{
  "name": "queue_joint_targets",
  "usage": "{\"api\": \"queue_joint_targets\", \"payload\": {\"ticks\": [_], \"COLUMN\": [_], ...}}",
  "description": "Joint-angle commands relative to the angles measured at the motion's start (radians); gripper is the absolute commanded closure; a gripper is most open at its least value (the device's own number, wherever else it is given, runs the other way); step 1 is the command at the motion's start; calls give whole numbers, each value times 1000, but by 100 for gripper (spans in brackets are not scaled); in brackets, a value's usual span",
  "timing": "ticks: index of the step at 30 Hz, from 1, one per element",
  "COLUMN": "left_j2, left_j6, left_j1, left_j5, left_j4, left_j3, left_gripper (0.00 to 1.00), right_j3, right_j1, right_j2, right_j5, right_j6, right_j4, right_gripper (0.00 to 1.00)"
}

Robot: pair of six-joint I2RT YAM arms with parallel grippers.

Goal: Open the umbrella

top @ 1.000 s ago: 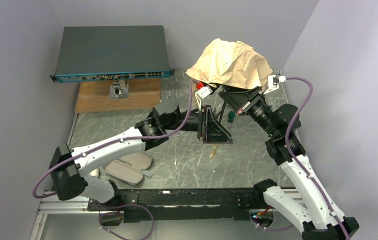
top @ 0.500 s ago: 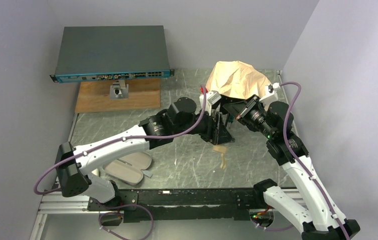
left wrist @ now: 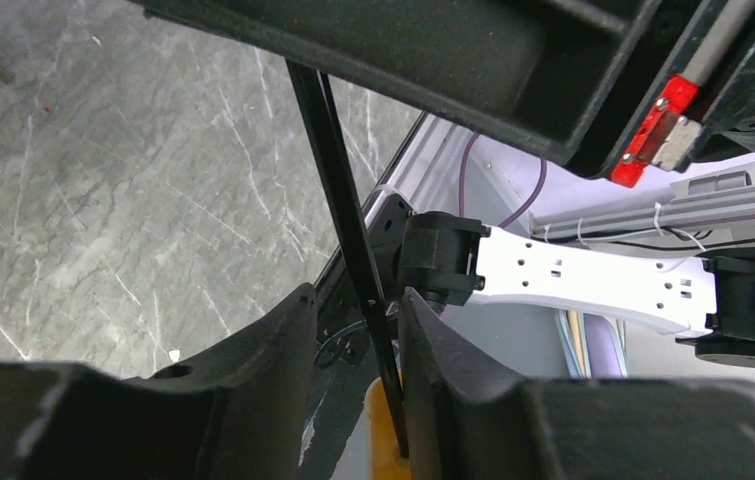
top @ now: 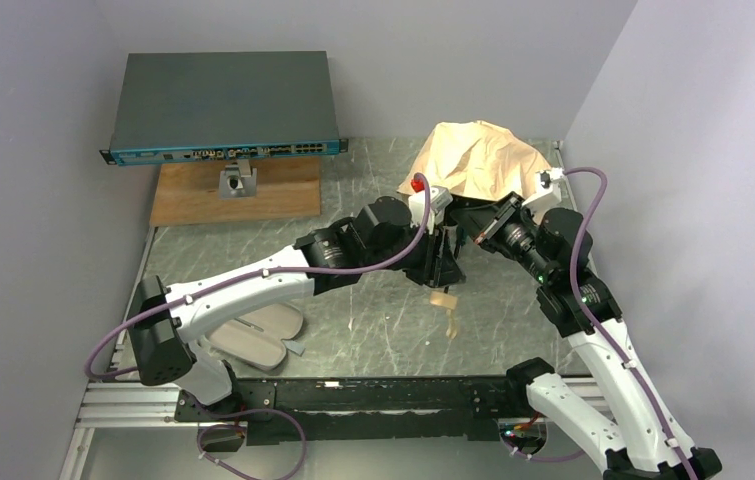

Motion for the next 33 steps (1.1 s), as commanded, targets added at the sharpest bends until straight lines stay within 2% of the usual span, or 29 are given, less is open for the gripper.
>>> {"api": "queue_joint_targets", "payload": {"ticks": [1, 9, 11, 13, 15, 22, 24, 31, 33], "left_j2": [5, 22, 17, 17, 12, -18, -17, 1, -1], "left_j6": [23, -20, -24, -33, -44, -101, -110, -96, -108], "left_j1": [-4, -4, -3, -3, -5, -4, -4, -5, -5], "left_j5": [48, 120, 110, 112, 117, 123, 153, 229, 237], "left_j4": [19, 97, 95, 85, 94, 216, 238, 273, 275], "left_j3": [34, -13, -16, -16, -24, -103, -109, -80, -80], "left_gripper": [62, 77, 74, 64, 60, 63, 66, 84, 96], "right_j3": [46, 45, 30, 14, 1, -7, -1, -12, -28], "right_j1": [2, 2, 2, 1, 2, 2, 2, 2, 2], "right_j2": [-9, -40, -52, -67, -81, -105, -107, -111, -116], "right_j5": [5, 59, 69, 81, 97, 108, 96, 67, 49], "right_j6": [-42, -63, -53, -45, -34, -30, -45, -47, -38], "right_j4": [55, 38, 48, 62, 74, 99, 107, 118, 139], "right_gripper": [100, 100, 100, 100, 100, 100, 100, 100, 100]}}
